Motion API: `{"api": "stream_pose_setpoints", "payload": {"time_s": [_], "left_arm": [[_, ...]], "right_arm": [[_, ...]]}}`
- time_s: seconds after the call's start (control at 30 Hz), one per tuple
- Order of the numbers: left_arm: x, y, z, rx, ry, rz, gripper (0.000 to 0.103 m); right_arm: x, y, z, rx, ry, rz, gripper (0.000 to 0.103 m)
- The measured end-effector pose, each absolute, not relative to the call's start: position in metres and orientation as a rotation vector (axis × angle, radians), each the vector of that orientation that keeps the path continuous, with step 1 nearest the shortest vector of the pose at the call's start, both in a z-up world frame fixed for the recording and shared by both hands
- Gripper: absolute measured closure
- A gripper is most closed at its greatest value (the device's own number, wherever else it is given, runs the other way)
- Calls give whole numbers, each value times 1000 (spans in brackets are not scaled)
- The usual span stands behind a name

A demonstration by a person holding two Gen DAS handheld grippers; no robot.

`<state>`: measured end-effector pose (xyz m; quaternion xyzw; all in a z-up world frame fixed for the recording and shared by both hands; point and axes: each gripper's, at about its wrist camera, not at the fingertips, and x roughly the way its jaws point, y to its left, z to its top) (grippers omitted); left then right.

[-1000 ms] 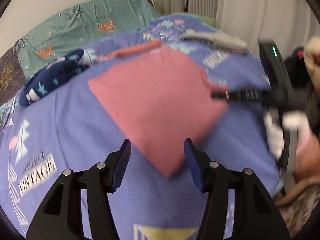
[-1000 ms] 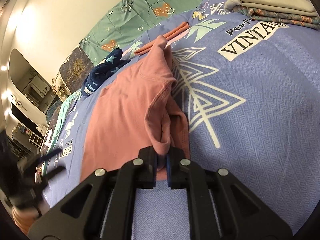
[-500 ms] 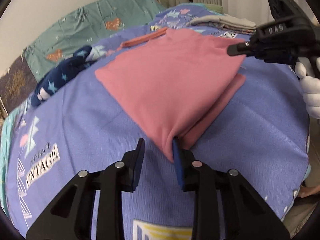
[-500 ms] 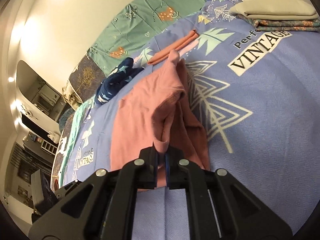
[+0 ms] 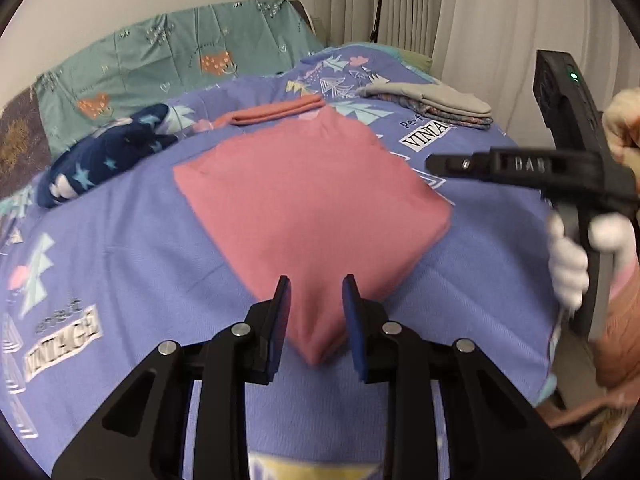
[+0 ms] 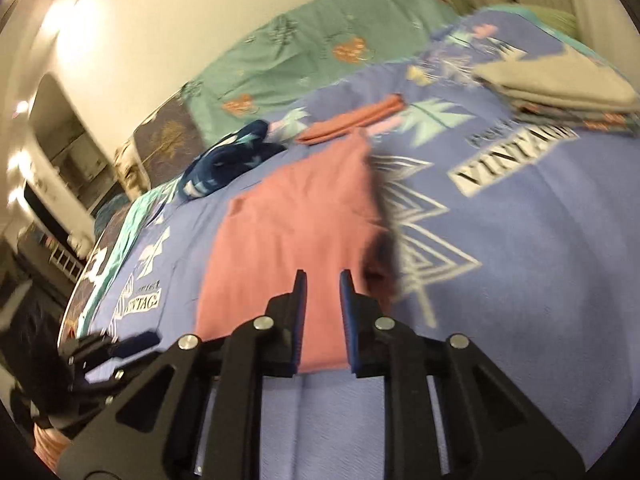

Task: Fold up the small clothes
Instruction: 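Release the sleeve with the right gripper and open the left gripper over the shirt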

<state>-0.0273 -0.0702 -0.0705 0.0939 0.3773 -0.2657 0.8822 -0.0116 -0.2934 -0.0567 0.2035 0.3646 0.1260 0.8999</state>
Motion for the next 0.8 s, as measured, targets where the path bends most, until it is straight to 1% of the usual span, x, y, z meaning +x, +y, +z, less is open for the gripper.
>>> {"api": "stream_pose_setpoints", "payload": {"time_s": [0.03,0.1,0.13,0.17,0.2,0.23,0.3,0.37,0.43,0.57,0.6,0.7,0.77,0.8], "left_arm": [[-22,-72,-78,184,818,-549,74],[-11,-74,-101,179,897,-527,70],[-13,-73,-108,171,876,-533,69],[-15,-73,-108,171,865,-537,68],[-16,-72,-107,172,866,-541,68],[-16,-72,-106,170,870,-547,66],[-14,-71,-107,158,880,-559,62],[-15,-73,-107,170,880,-566,56],[-19,-79,-107,199,864,-559,52],[-18,-78,-105,203,856,-548,48],[-16,-75,-104,173,862,-546,48],[-9,-61,-96,49,872,-536,41],[-1,-52,-85,-16,836,-510,36],[2,-50,-83,-16,826,-505,36]], "right_arm": [[-10,-291,-60,415,763,264,87],[-2,-288,-74,404,805,237,88],[4,-289,-89,382,865,166,88],[7,-291,-98,364,898,124,98],[7,-294,-108,360,906,111,98],[3,-300,-110,396,874,136,98],[2,-302,-108,391,880,146,98],[3,-297,-108,354,884,136,97],[3,-289,-107,307,881,126,94],[2,-284,-108,263,879,110,94],[1,-286,-108,268,879,113,94],[-1,-287,-110,267,874,117,94],[-2,-284,-109,252,873,112,94],[-2,-283,-109,244,874,109,94]]}}
